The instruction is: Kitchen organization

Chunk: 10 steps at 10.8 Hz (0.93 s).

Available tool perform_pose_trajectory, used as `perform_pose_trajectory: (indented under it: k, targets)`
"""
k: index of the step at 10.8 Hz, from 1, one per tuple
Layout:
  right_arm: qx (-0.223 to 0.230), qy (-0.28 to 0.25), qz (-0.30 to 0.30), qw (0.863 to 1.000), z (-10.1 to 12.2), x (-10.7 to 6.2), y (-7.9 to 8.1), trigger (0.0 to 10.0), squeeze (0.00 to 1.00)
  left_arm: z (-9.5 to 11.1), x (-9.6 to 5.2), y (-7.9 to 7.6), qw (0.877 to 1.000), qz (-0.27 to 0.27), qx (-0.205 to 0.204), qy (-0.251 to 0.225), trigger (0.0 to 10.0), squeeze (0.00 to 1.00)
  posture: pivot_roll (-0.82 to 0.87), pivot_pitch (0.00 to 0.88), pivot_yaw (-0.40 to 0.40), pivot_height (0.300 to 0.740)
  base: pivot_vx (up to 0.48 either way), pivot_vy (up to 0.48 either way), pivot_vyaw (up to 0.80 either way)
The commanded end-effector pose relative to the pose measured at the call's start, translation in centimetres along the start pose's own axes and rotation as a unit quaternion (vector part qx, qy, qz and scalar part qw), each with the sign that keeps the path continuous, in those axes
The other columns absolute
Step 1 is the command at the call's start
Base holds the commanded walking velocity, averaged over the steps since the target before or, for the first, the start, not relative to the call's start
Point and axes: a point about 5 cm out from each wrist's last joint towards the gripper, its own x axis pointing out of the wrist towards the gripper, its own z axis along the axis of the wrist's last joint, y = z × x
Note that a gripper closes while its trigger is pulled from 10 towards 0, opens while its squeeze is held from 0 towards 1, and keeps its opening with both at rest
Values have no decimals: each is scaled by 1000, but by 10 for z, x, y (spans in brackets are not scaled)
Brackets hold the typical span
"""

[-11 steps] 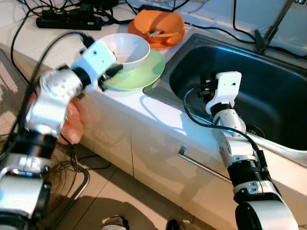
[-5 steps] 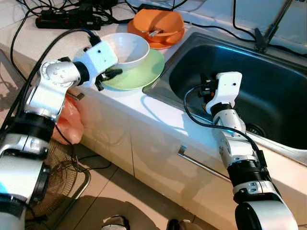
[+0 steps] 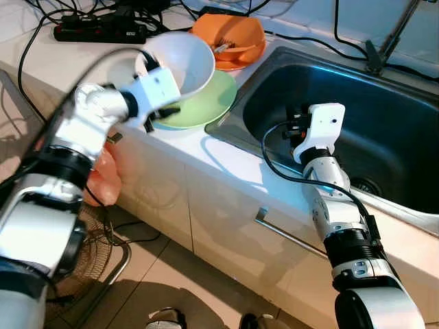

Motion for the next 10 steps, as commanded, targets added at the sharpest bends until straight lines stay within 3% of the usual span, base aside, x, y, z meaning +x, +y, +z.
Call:
perform_pose_trajectory:
  k: [1,2,7,10]
  targets:
    - [2,-1,-8,1000,2,0,-3,10000,0,3,2,2,1000,3,14,3,10000,0,66,116,2,740,0,0,0]
    - [2,-2,-9,1000,2,0,-3,10000,0,4,4,1,1000,15,18,3,0,0,64,116,2,740,0,0,0]
    - [4,-2,-11,1000,2,0,-3,10000,0,14,10,-1,994,83,66,-18,0,0,66,112,-2,740,0,0,0]
    - [4,0,-10,1000,1,0,-2,10000,0,18,11,-12,989,113,90,-32,0,0,68,106,-8,740,0,0,0]
